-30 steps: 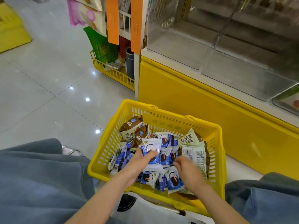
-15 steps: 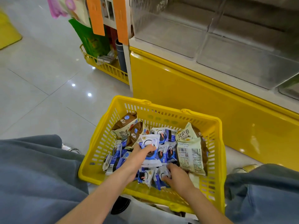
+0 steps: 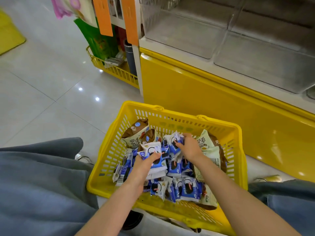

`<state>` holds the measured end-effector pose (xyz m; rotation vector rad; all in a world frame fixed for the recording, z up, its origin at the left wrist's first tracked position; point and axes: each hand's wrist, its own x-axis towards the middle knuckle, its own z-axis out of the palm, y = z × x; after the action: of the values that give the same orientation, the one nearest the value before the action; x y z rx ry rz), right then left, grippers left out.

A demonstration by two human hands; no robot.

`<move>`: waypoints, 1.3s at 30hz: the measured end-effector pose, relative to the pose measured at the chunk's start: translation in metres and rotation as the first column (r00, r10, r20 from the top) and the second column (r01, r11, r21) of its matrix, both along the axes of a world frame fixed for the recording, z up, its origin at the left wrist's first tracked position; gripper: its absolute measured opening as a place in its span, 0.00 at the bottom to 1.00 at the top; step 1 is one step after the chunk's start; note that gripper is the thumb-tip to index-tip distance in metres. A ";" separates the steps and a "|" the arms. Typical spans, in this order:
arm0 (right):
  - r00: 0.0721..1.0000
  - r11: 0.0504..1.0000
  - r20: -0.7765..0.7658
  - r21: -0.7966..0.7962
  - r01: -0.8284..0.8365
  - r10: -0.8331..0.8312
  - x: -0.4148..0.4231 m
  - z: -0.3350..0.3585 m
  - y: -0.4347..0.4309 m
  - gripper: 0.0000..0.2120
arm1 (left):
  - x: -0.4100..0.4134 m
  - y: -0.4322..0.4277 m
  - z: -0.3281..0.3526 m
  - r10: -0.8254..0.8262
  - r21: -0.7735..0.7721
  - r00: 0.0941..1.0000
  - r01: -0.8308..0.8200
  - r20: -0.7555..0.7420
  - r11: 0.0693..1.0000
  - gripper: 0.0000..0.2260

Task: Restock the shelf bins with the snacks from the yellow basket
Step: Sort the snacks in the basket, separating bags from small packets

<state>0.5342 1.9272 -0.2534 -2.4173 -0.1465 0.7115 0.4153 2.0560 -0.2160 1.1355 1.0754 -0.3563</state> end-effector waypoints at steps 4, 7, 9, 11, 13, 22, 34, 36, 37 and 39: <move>0.991 0.998 0.114 0.005 -0.064 0.063 -0.013 0.008 0.008 0.22 | -0.008 0.014 -0.002 -0.060 0.080 0.997 0.064 -0.042 0.995 0.48; 0.954 0.986 -0.267 0.124 -0.108 0.138 -0.050 0.023 0.023 0.22 | -0.015 0.016 -0.001 -0.105 0.095 0.993 0.109 -0.047 0.990 0.48; 0.825 0.980 -0.554 0.201 0.002 0.112 -0.072 0.031 0.032 0.21 | -0.023 0.017 -0.001 -0.137 0.101 0.990 0.140 -0.037 0.985 0.49; 0.793 0.971 -0.602 0.233 0.063 0.092 -0.082 0.040 0.039 0.20 | -0.032 0.020 -0.002 -0.159 0.106 0.987 0.159 -0.010 0.981 0.50; 0.833 0.965 -0.548 0.250 0.075 0.078 -0.082 0.049 0.041 0.18 | -0.037 0.025 -0.001 -0.147 0.093 0.989 0.146 0.013 0.985 0.49; 0.954 0.942 -0.073 0.154 0.299 -0.291 -0.015 0.035 0.028 0.17 | -0.039 0.049 0.003 0.126 0.084 0.983 -0.138 0.131 0.987 0.16; 0.881 0.875 -0.033 -0.109 -0.472 0.472 -0.033 -0.029 0.033 0.35 | -0.030 0.053 -0.001 0.065 0.280 0.988 -0.103 0.141 0.954 0.21; 0.838 0.819 -0.131 -0.178 -0.545 0.529 -0.032 -0.038 0.038 0.45 | -0.027 0.054 -0.005 0.065 0.291 0.988 -0.104 0.142 0.951 0.21; 0.810 0.771 -0.149 -0.251 -0.585 0.567 -0.031 -0.041 0.041 0.48 | -0.026 0.054 -0.007 0.063 0.295 0.988 -0.103 0.141 0.950 0.21; 0.750 0.659 -0.162 -0.384 -0.647 0.641 -0.027 -0.045 0.046 0.46 | -0.023 0.054 -0.013 0.054 0.308 0.989 -0.094 0.135 0.947 0.20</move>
<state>0.5072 1.9728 -0.2986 -2.7698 -0.9936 1.1705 0.3923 2.1098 -0.2288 1.3763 1.0844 -0.0521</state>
